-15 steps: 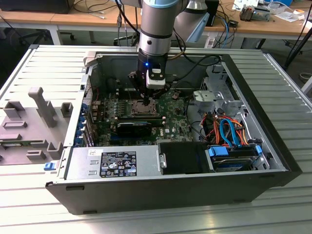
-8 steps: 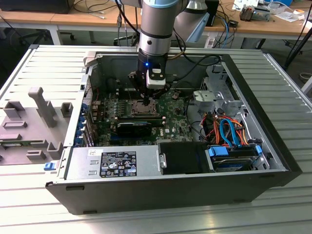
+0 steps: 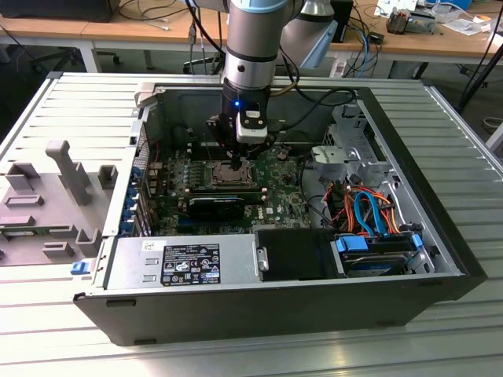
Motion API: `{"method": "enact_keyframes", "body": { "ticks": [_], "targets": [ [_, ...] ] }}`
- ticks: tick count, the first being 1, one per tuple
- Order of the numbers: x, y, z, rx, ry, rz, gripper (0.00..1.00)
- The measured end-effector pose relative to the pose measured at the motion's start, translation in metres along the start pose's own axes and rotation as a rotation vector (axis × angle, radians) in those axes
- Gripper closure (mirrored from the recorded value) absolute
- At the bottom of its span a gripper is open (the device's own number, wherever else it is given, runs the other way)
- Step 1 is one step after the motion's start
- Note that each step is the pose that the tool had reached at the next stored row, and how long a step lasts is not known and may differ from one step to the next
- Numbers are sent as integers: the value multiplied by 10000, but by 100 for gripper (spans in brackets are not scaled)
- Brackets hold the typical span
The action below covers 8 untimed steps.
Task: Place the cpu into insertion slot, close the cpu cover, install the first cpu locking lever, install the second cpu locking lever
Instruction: 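Install the first cpu locking lever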
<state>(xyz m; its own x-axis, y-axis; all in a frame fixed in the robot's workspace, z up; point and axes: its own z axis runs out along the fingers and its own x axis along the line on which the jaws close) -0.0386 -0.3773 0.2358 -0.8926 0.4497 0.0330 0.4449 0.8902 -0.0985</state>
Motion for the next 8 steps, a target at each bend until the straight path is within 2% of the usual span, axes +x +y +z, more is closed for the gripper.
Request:
{"method": "enact_keyframes", "body": {
  "ticks": [8],
  "targets": [
    [0,0,0,2,-4,-47,89]
  ]
}}
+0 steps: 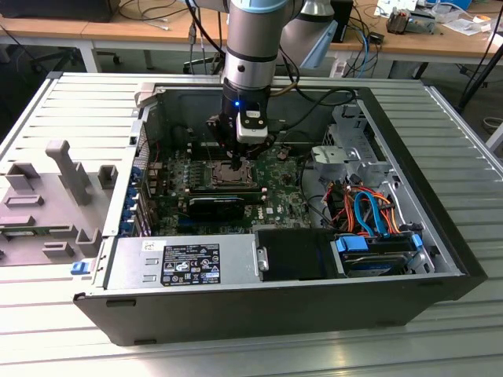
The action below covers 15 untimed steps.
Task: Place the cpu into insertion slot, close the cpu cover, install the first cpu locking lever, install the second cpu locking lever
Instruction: 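Install the first cpu locking lever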
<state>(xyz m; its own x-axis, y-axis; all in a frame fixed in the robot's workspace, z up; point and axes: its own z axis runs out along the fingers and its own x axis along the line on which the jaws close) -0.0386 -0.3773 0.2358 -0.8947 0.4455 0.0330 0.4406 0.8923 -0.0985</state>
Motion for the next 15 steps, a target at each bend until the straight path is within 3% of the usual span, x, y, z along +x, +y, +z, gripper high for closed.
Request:
{"method": "enact_keyframes", "body": {
  "ticks": [15],
  "targets": [
    [0,0,0,3,-11,-106,89]
  ]
}}
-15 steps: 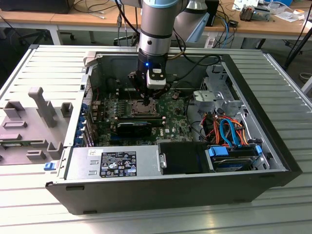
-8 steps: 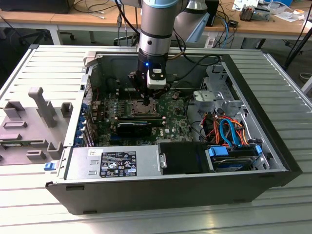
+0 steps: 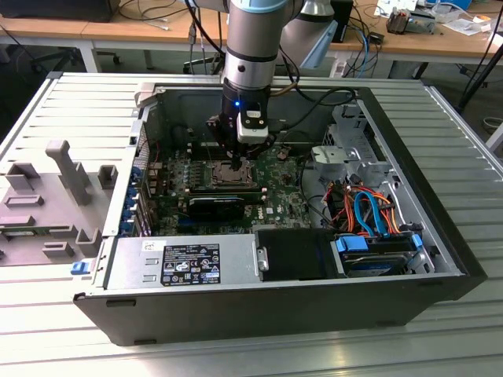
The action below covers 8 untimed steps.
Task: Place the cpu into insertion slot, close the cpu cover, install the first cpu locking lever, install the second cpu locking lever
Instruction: 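Install the first cpu locking lever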
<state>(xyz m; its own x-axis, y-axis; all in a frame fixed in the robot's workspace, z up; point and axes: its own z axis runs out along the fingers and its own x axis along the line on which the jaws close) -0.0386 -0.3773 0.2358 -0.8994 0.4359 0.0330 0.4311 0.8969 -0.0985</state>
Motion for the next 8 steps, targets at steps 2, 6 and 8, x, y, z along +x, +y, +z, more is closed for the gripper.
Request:
{"method": "enact_keyframes", "body": {
  "ticks": [2,6,8],
  "targets": [
    [0,0,0,0,-2,-16,89],
    [0,0,0,1,-5,-51,89],
    [0,0,0,2,-6,-63,89]
  ]
}}
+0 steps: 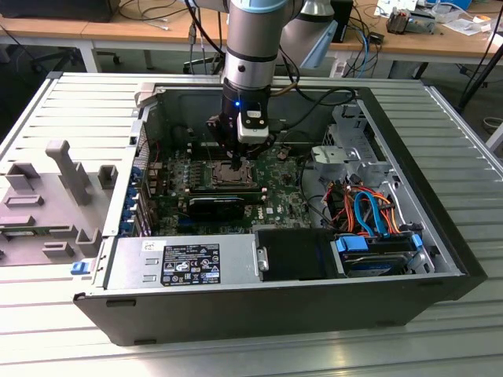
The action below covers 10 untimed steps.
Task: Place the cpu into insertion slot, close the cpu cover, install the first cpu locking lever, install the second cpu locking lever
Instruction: 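Install the first cpu locking lever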
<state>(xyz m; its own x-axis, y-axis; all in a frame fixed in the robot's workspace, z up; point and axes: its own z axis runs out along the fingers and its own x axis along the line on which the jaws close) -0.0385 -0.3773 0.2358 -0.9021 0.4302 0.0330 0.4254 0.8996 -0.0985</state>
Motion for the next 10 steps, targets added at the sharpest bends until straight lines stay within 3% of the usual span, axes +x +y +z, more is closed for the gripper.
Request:
{"method": "enact_keyframes", "body": {
  "ticks": [10],
  "targets": [
    [0,0,0,4,-11,-109,89]
  ]
}}
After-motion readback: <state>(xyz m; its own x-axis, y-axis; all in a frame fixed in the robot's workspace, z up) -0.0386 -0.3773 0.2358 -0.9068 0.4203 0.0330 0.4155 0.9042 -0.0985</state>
